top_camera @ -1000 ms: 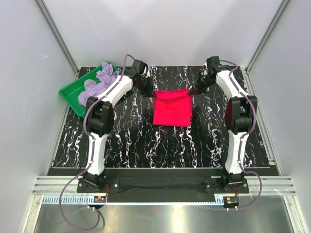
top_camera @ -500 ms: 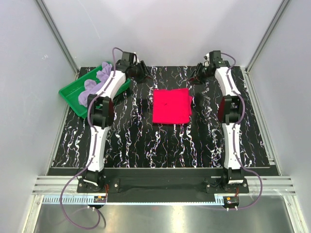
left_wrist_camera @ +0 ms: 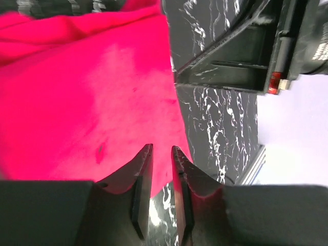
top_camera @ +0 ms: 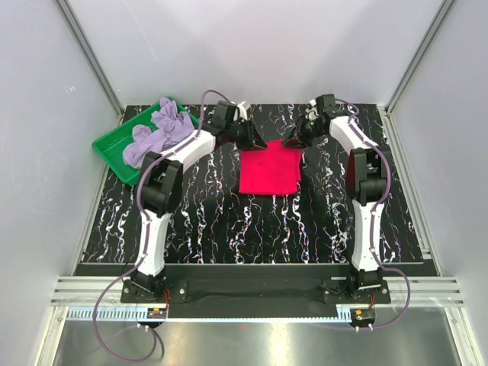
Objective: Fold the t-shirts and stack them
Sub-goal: Fold the tshirt
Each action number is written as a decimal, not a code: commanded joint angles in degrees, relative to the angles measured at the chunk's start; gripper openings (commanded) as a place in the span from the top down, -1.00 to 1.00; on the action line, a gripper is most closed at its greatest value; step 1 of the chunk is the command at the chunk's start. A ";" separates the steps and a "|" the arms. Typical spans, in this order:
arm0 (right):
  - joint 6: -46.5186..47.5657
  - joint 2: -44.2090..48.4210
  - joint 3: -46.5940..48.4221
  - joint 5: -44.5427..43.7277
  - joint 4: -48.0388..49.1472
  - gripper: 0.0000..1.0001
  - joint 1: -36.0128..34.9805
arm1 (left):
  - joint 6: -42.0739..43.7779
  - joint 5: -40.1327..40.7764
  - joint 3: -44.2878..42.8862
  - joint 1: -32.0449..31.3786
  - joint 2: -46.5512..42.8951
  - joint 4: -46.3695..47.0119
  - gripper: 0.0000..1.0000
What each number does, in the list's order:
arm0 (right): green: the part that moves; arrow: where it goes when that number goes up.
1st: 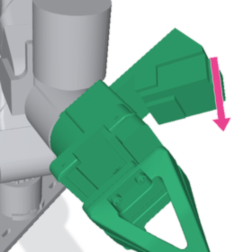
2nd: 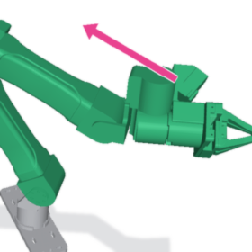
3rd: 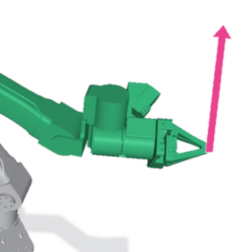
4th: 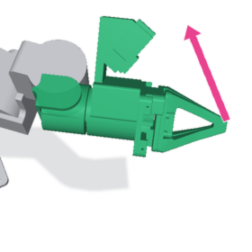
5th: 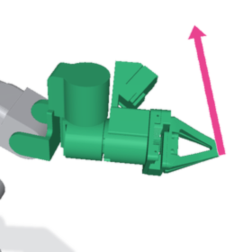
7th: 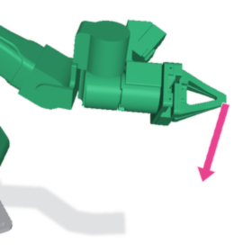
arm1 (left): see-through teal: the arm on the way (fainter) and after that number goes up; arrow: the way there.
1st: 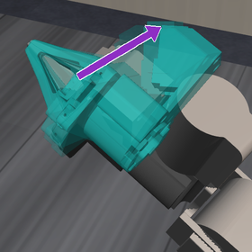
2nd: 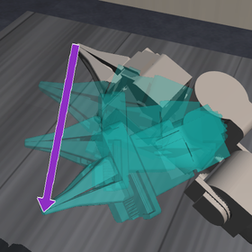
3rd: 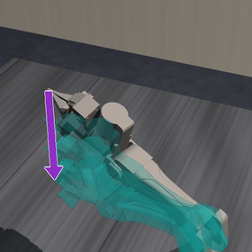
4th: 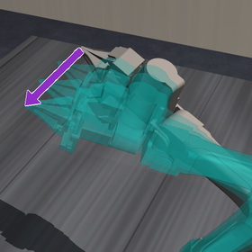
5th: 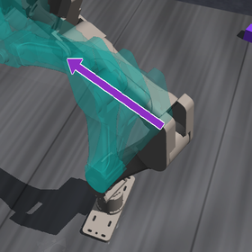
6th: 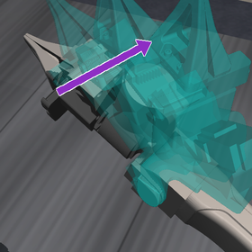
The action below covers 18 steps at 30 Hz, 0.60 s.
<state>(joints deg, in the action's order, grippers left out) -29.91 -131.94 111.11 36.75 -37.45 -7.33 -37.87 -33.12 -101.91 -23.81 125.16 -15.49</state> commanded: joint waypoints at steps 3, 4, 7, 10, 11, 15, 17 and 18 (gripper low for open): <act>-2.08 -3.49 2.80 3.41 7.56 0.59 0.13 | -4.31 -3.00 -4.44 1.84 8.33 10.37 0.53; -2.60 -4.98 2.97 3.41 8.53 0.62 0.21 | -4.93 -2.13 -4.96 2.10 9.13 11.17 0.53; -5.67 -9.19 3.67 4.90 13.01 0.69 1.00 | -8.52 -2.73 -6.28 3.42 13.24 15.30 0.54; -8.23 -12.62 3.15 4.82 19.50 0.73 1.62 | -11.17 -2.29 -9.27 4.74 18.07 19.52 0.54; -8.49 -13.34 3.58 3.86 22.05 0.73 1.88 | -12.22 -2.64 -11.62 5.61 19.23 21.53 0.54; -12.00 -16.94 4.90 3.94 28.13 0.74 3.90 | -16.70 -3.09 -15.51 7.55 22.93 25.15 0.53; -12.45 -18.00 8.58 3.85 26.30 0.73 5.04 | -17.15 -2.91 -16.65 8.34 23.90 24.81 0.50; -12.63 -18.96 10.16 4.29 24.90 0.73 5.31 | -17.24 -3.26 -18.05 8.61 24.07 24.37 0.48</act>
<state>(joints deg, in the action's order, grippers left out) -40.95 -148.07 116.36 43.48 -14.74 -4.25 -52.73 -36.05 -115.24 -16.56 148.40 3.77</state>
